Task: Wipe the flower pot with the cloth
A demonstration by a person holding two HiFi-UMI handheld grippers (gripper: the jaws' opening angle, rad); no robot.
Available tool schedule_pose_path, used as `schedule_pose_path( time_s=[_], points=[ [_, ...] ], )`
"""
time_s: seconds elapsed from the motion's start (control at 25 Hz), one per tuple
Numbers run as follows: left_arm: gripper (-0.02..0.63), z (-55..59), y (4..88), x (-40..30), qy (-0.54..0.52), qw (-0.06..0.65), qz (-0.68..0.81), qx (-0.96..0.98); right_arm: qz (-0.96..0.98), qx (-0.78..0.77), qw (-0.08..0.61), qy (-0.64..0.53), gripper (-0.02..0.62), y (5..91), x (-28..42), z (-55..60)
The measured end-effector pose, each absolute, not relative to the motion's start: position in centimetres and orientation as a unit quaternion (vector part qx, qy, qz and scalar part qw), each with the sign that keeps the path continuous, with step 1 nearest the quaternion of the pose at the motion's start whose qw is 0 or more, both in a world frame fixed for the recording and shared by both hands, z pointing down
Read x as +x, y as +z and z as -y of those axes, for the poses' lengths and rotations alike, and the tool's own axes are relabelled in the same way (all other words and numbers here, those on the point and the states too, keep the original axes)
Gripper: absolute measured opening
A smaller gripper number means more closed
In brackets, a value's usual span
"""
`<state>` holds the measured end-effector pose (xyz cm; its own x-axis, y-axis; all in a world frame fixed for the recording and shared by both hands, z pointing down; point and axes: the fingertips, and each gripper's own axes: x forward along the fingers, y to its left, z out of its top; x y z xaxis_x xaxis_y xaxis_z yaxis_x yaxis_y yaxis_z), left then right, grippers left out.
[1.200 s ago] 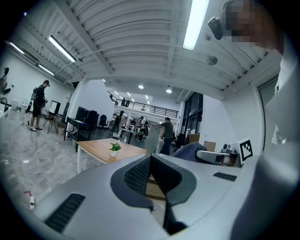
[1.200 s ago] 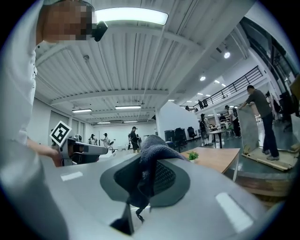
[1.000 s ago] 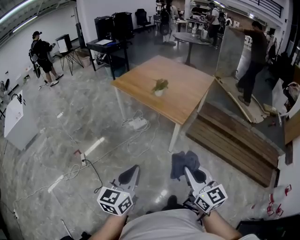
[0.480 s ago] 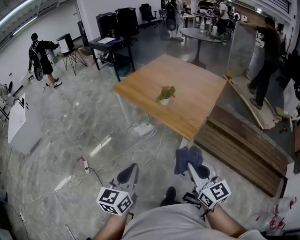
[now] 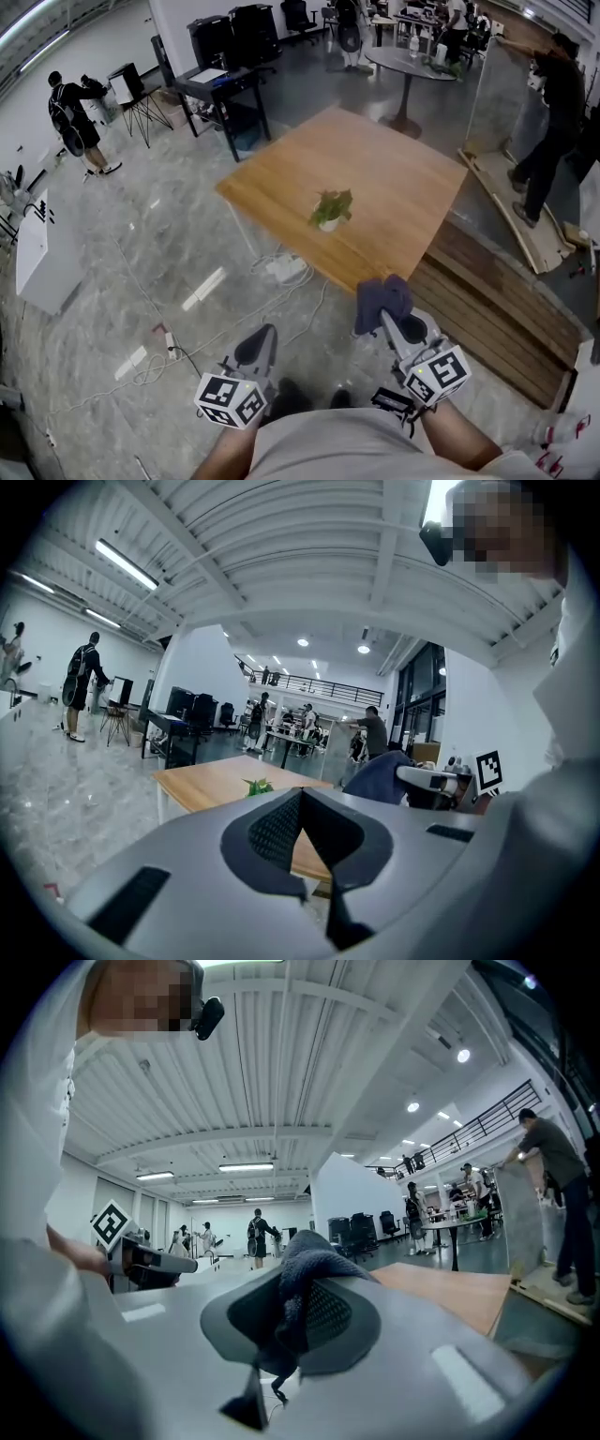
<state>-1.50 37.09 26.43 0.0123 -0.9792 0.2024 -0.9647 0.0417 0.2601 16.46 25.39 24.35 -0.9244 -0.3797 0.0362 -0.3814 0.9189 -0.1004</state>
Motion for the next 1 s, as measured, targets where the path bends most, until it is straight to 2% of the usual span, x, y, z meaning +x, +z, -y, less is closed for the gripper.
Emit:
schedule_pose_path(
  time_s=[0.32,0.64,0.84,1.0],
  points=[
    [0.006,-27.8,28.5,-11.6,-0.029,0.174,0.704,0.688,0.974,0.21,0.025,0.074,0.032,27.3,9.7,-18.0],
    [0.006,-16.4,29.3,-23.2,-0.009,0.195,0.652,0.733,0.961,0.257,0.053,0.085,0.032,28.4,-1.4,-9.6],
    [0.006,-11.3,30.4,-27.9,0.018,0.206,0.615,0.761,0.947,0.303,0.057,0.09,0.032,29.4,-5.4,-5.6],
    [0.006,-7.4,32.3,-29.0,0.038,0.222,0.586,0.778,0.936,0.326,0.068,0.11,0.032,31.4,-6.7,-3.5]
  ],
)
